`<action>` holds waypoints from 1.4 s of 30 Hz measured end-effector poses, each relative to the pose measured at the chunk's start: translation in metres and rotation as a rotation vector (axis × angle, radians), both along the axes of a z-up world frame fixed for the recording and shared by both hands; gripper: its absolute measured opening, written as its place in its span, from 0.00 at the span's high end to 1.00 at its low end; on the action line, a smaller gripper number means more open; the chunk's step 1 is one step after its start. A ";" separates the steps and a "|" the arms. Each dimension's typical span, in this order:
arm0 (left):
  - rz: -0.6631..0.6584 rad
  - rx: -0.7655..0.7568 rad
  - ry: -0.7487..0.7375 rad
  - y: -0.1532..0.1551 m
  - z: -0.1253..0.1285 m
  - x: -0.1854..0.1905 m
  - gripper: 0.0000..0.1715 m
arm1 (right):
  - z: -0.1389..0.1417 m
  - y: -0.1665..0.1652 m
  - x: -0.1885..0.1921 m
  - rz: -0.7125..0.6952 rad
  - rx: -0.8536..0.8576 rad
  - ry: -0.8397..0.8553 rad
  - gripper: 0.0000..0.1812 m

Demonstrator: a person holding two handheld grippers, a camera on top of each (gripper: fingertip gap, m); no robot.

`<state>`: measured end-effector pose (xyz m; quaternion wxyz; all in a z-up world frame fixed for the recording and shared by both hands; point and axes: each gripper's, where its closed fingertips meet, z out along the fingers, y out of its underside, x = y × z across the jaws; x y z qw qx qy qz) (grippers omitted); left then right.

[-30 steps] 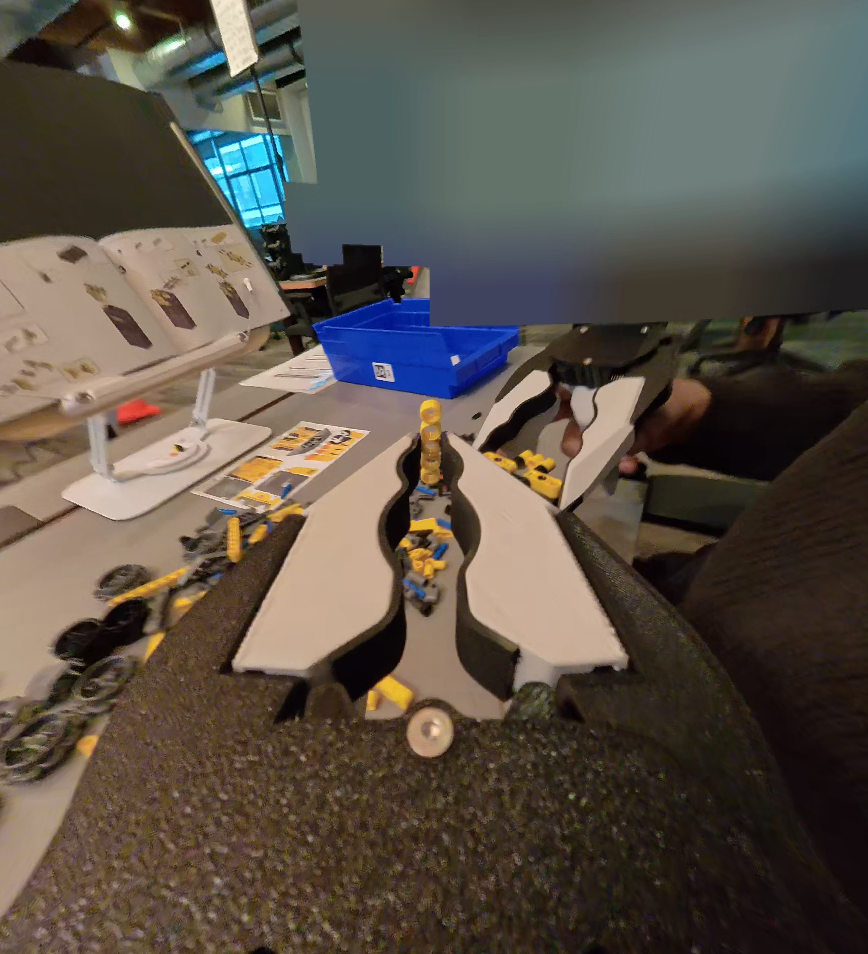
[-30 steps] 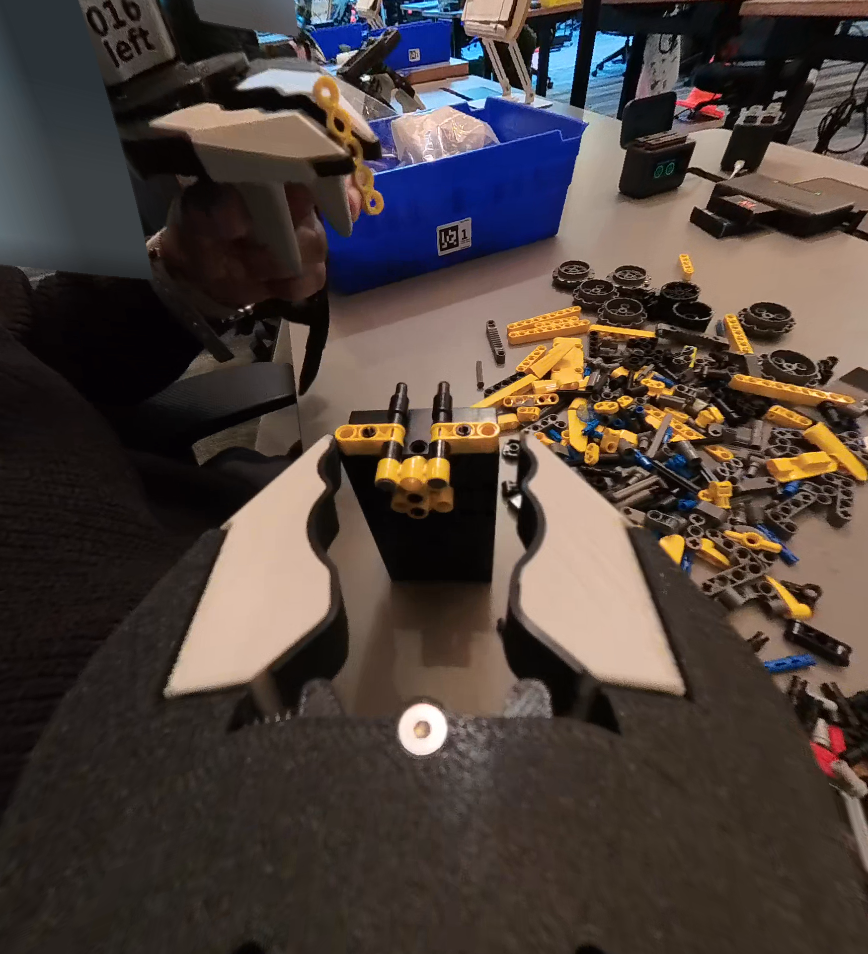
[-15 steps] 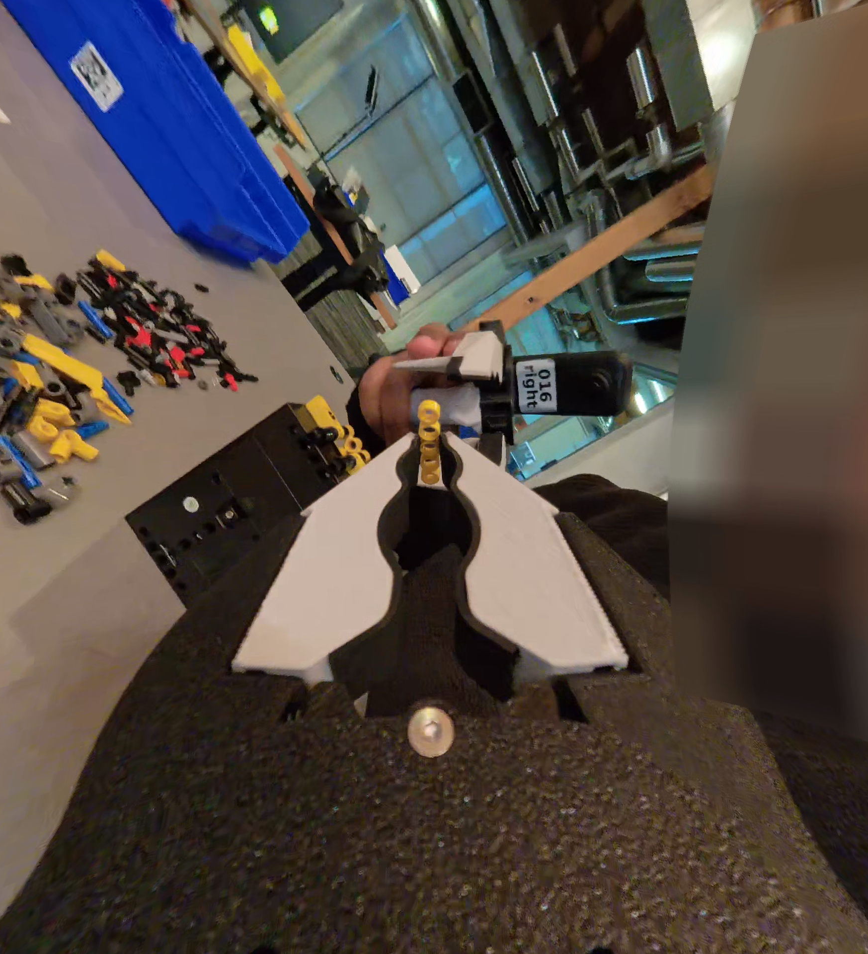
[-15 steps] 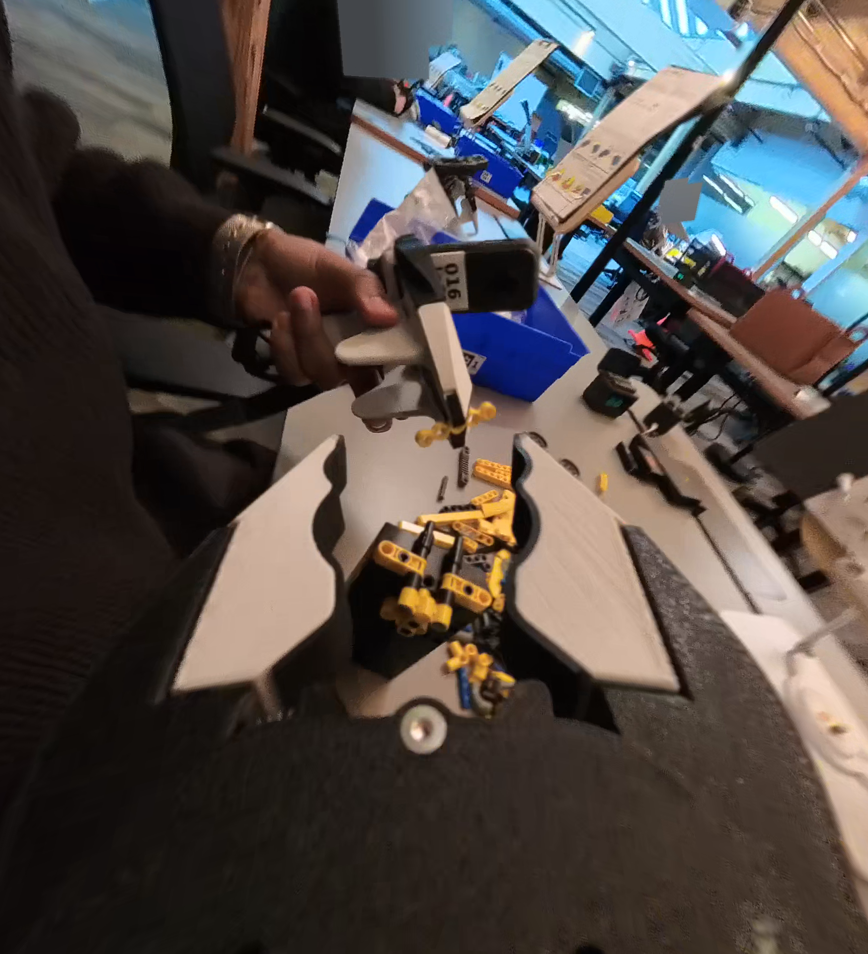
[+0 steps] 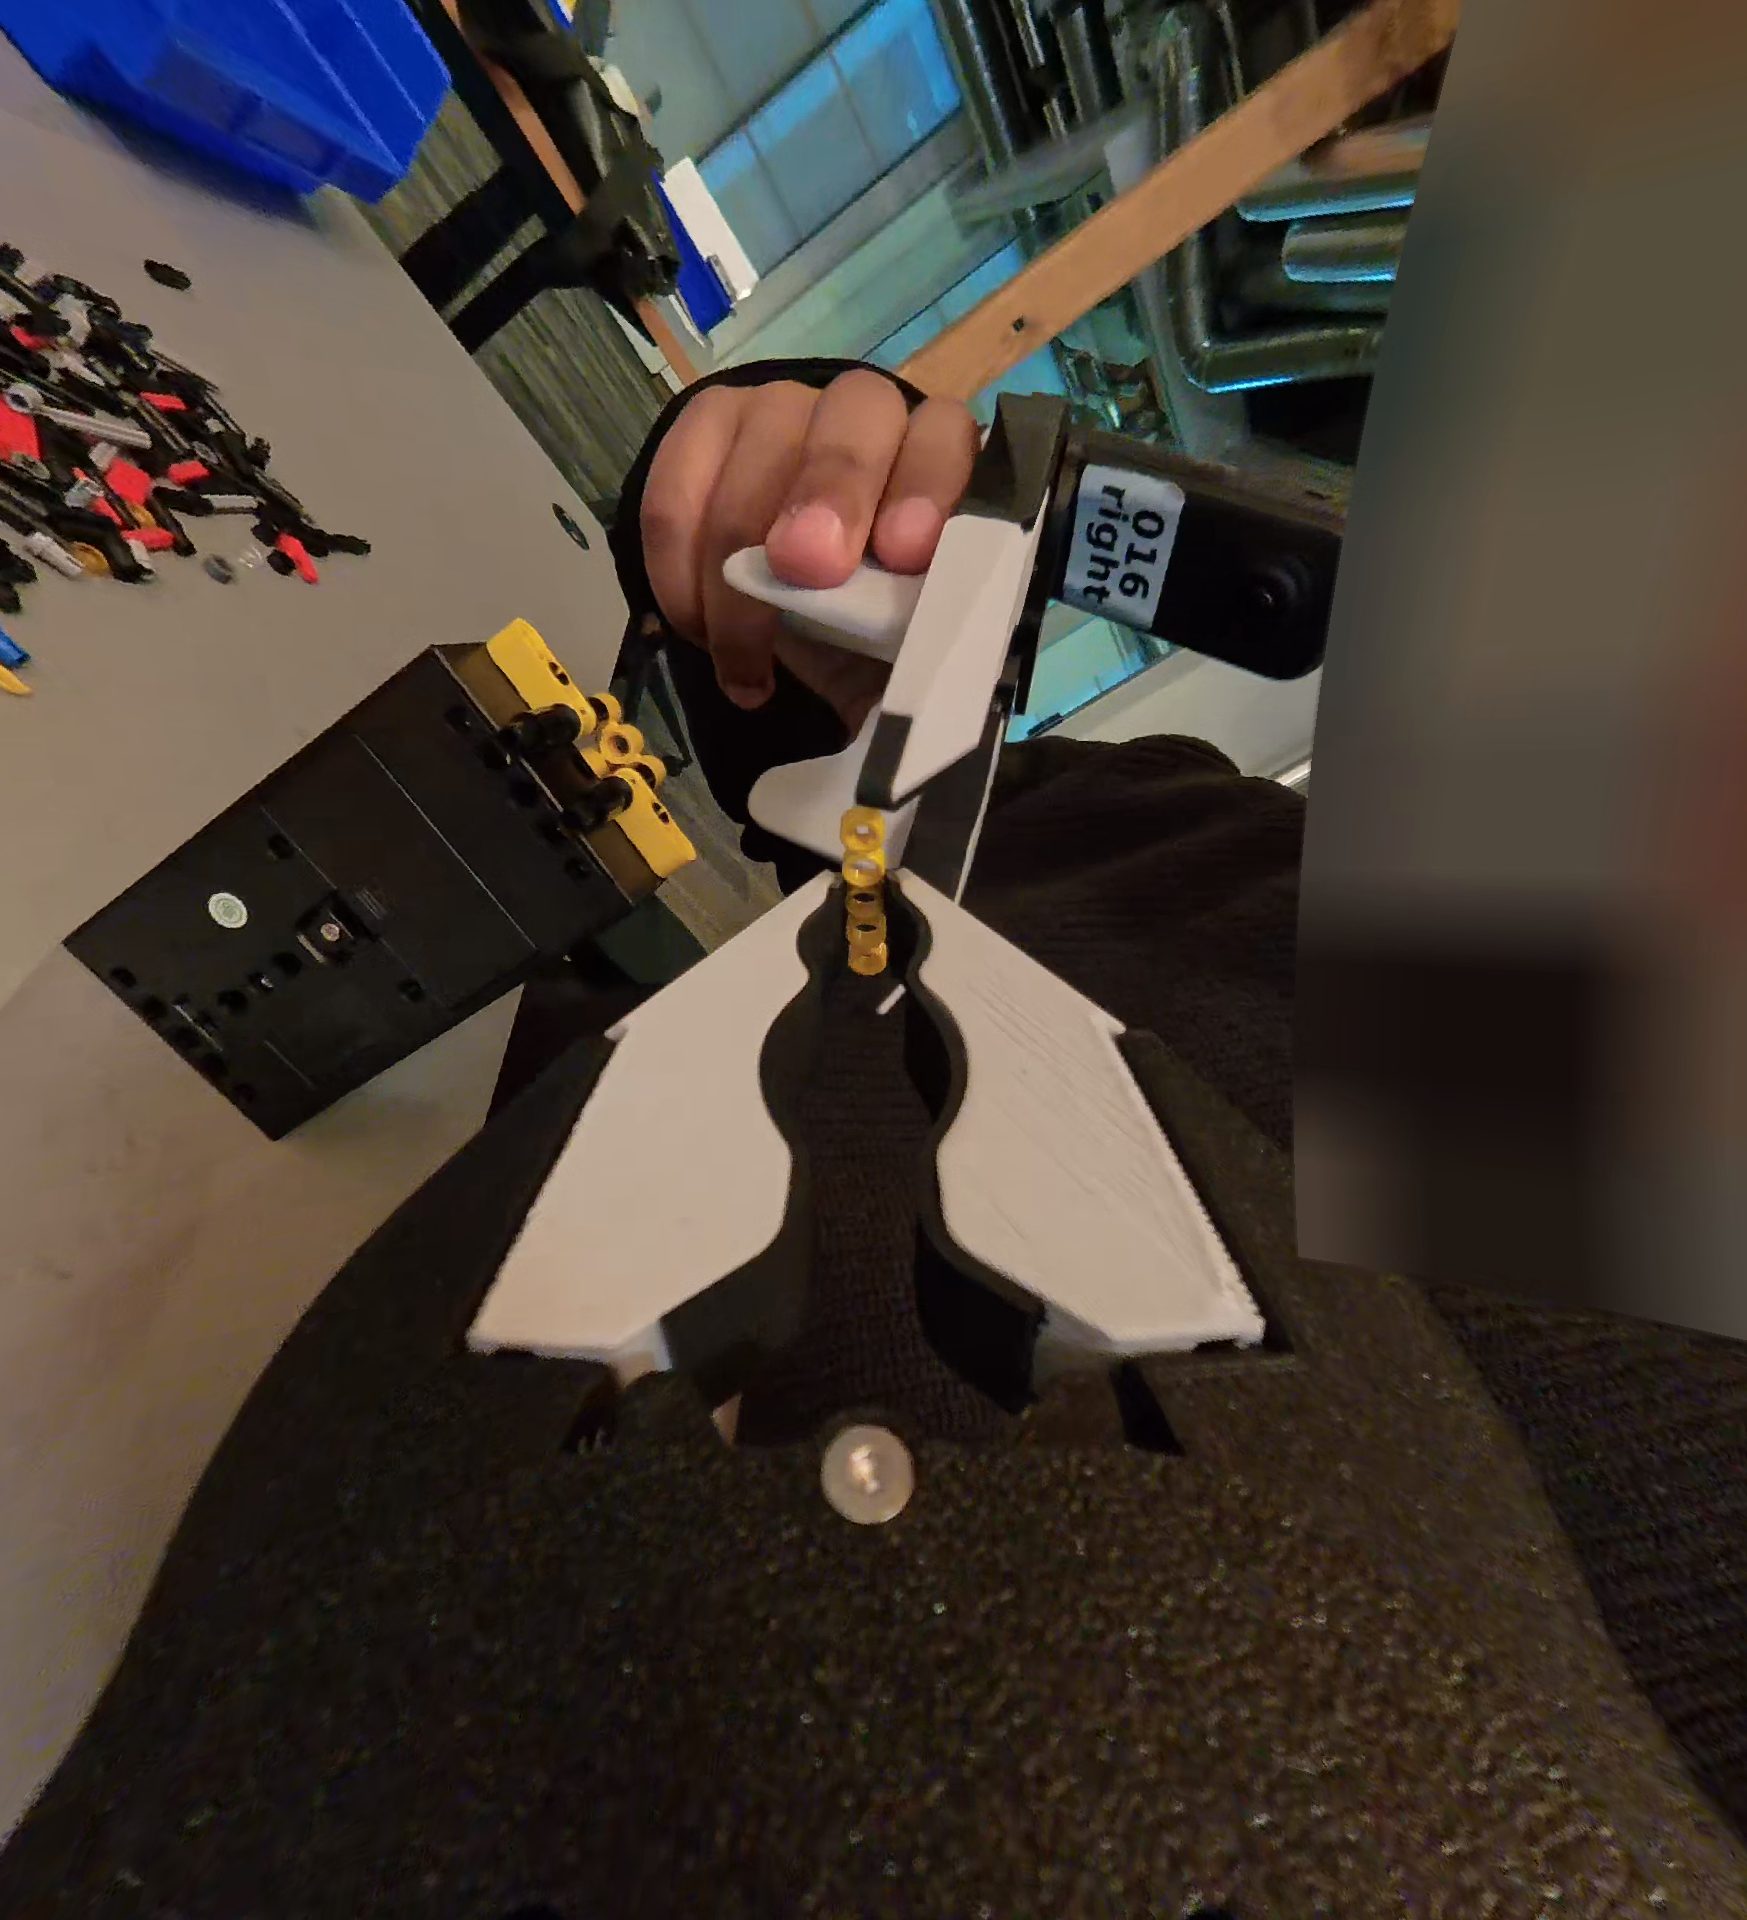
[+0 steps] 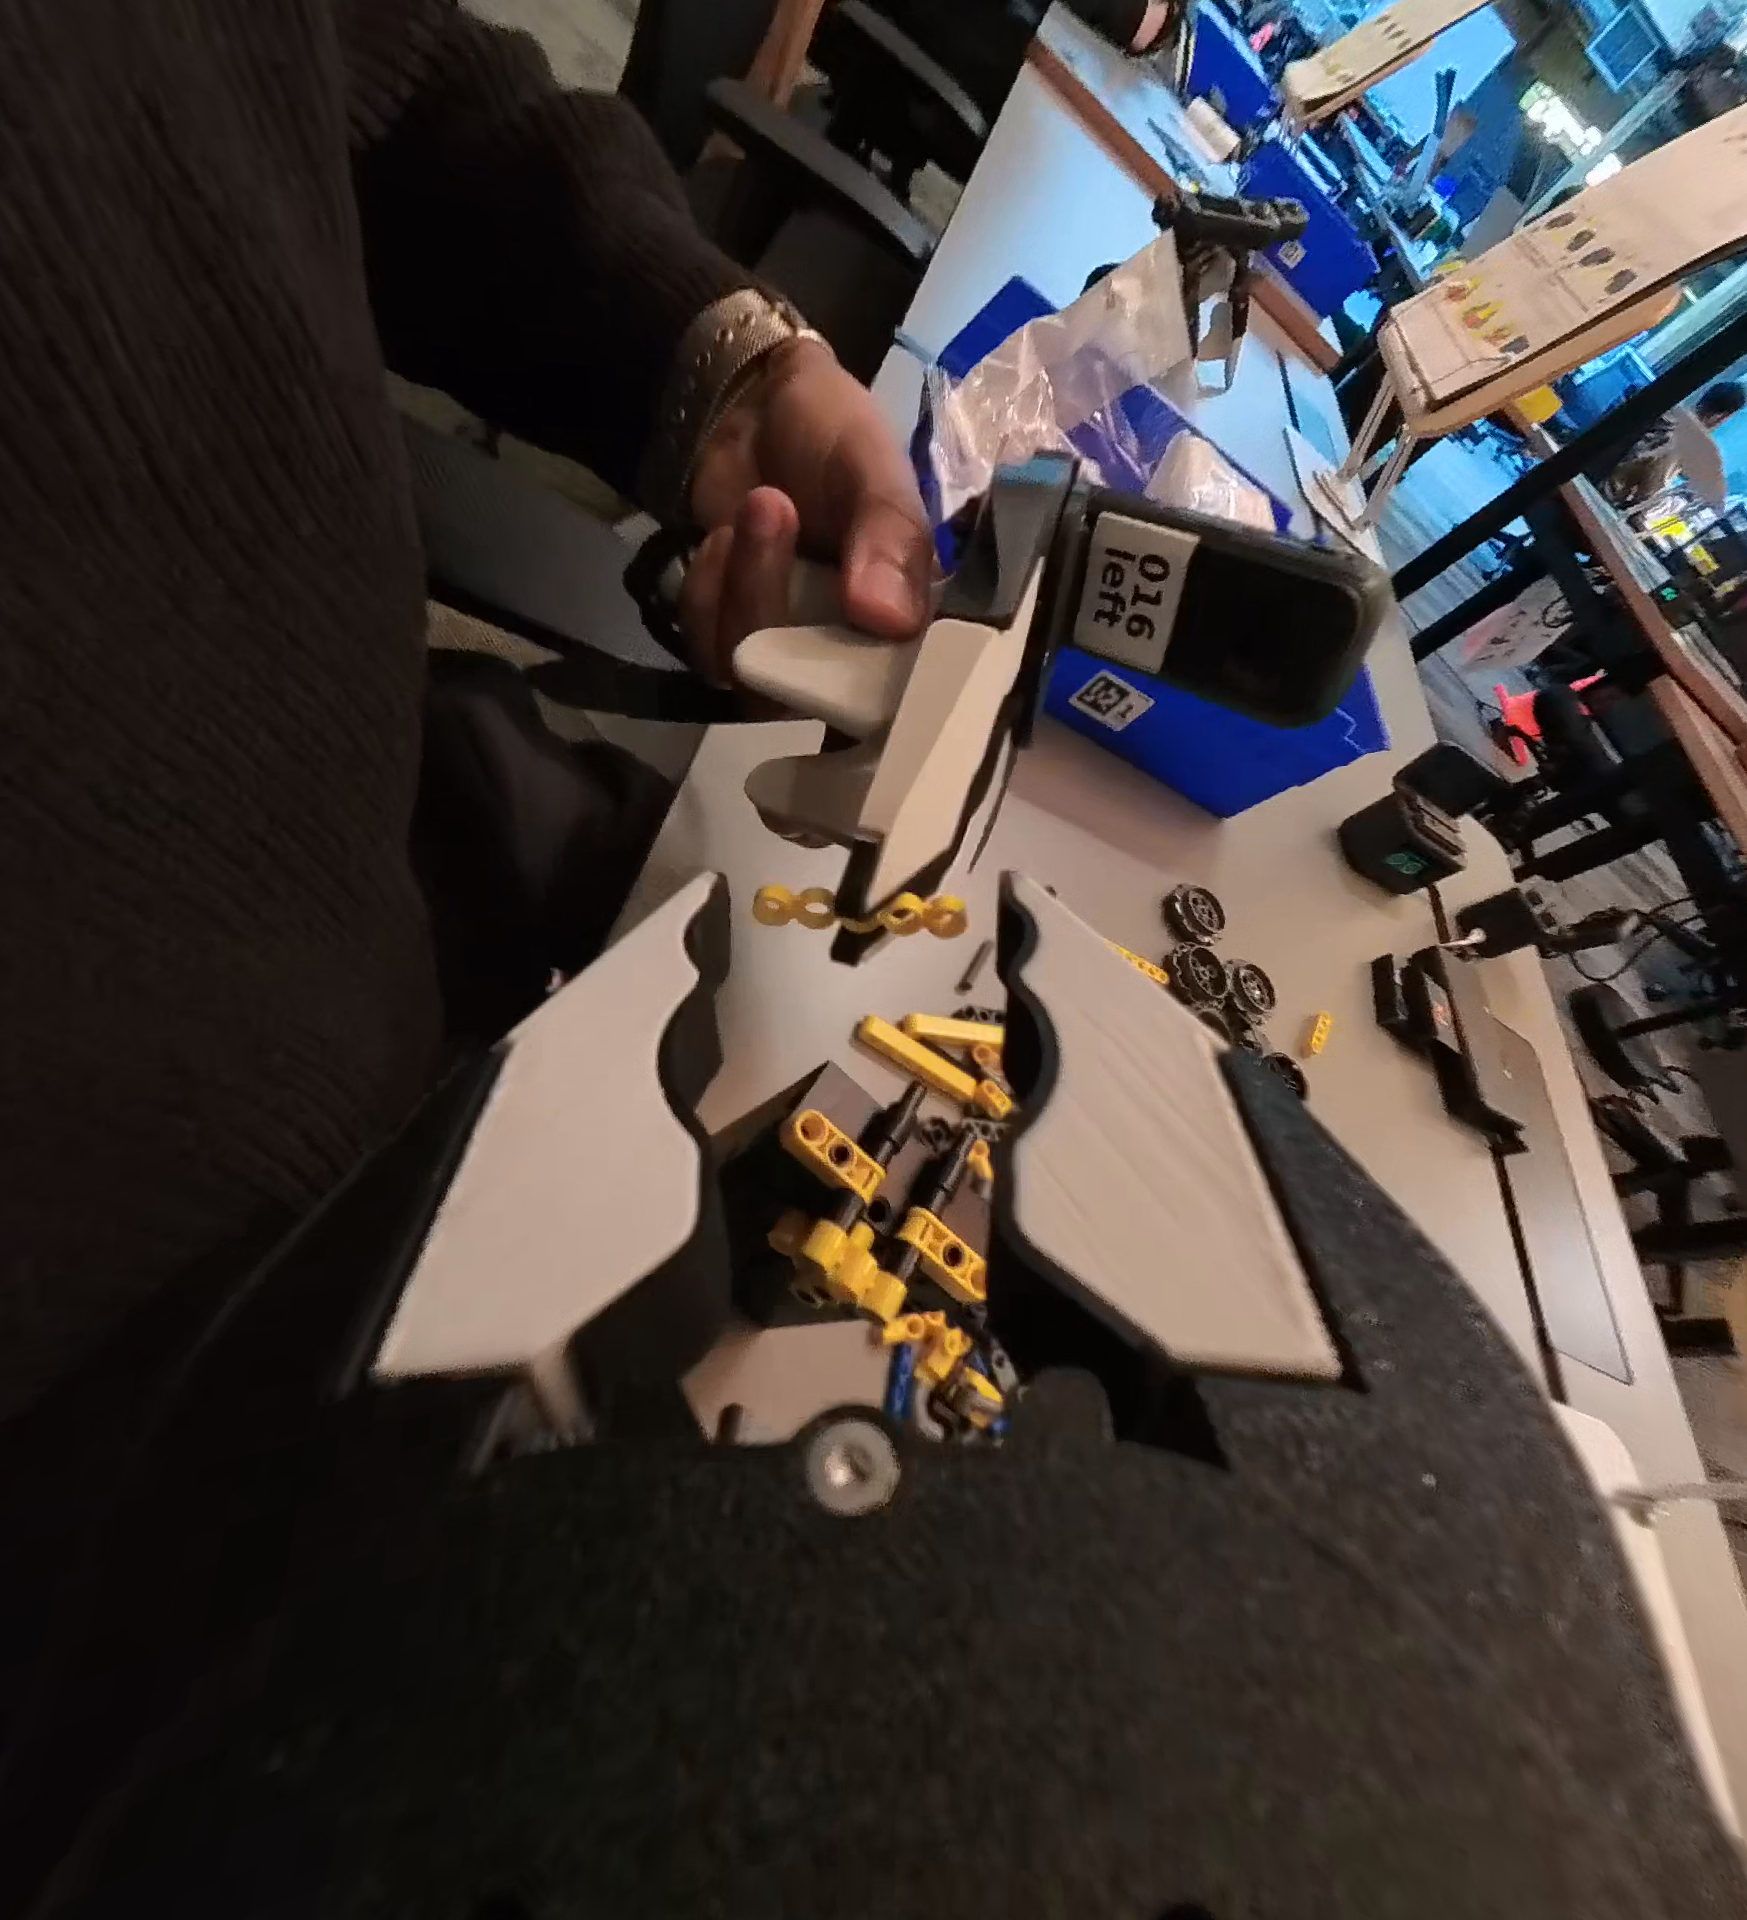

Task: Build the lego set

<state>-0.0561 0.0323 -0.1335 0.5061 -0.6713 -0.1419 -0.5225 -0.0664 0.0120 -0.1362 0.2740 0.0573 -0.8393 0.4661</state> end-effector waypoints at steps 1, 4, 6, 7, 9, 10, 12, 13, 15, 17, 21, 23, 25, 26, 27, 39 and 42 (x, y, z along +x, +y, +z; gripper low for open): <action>-0.001 0.004 -0.003 0.000 0.000 0.000 0.97 | -0.002 0.000 -0.001 -0.005 0.012 0.009 0.72; 0.004 0.006 -0.005 -0.001 -0.001 -0.002 0.97 | -0.003 -0.001 -0.003 -0.012 -0.006 0.005 0.78; 0.008 0.004 -0.016 -0.002 -0.001 -0.003 0.97 | -0.004 -0.001 -0.004 -0.014 -0.017 -0.006 0.78; 0.013 0.005 -0.018 -0.002 -0.002 -0.004 0.96 | -0.004 -0.001 -0.005 -0.017 -0.018 -0.001 0.78; 0.034 0.018 -0.017 -0.002 -0.001 -0.006 0.96 | -0.002 -0.001 -0.007 -0.032 -0.031 0.014 0.78; 0.048 0.027 -0.016 -0.003 0.001 -0.008 0.95 | -0.001 0.000 -0.008 -0.038 -0.043 0.015 0.78; 0.071 0.053 -0.025 -0.006 0.004 -0.012 0.91 | 0.002 0.001 -0.008 -0.047 -0.078 -0.005 0.78; 0.079 0.065 -0.033 -0.007 0.005 -0.013 0.91 | 0.003 0.002 -0.008 -0.048 -0.096 -0.017 0.78; 0.090 0.068 -0.038 -0.008 0.005 -0.015 0.92 | 0.004 0.003 -0.008 -0.052 -0.121 -0.035 0.78; 0.082 0.069 -0.047 -0.007 0.004 -0.013 0.92 | 0.003 0.005 -0.009 -0.061 -0.133 -0.040 0.78; 0.095 0.084 -0.079 -0.003 0.005 -0.014 0.93 | 0.001 0.005 -0.009 -0.068 -0.138 -0.043 0.78; 0.104 0.079 -0.082 -0.001 0.003 -0.015 0.98 | 0.001 0.005 -0.009 -0.072 -0.140 -0.038 0.78; 0.101 0.084 -0.089 -0.001 0.003 -0.014 0.99 | 0.001 0.006 -0.009 -0.079 -0.141 -0.035 0.78; 0.101 0.083 -0.089 -0.001 0.003 -0.014 1.00 | 0.001 0.006 -0.009 -0.085 -0.143 -0.033 0.78; 0.105 0.075 -0.083 -0.001 0.001 -0.014 1.00 | 0.001 0.007 -0.010 -0.089 -0.146 -0.031 0.78; 0.112 0.087 -0.115 0.002 0.001 -0.014 0.97 | 0.000 0.007 -0.011 -0.100 -0.159 -0.027 0.78; 0.114 0.084 -0.107 0.002 0.001 -0.014 0.97 | 0.000 0.008 -0.012 -0.102 -0.170 -0.032 0.78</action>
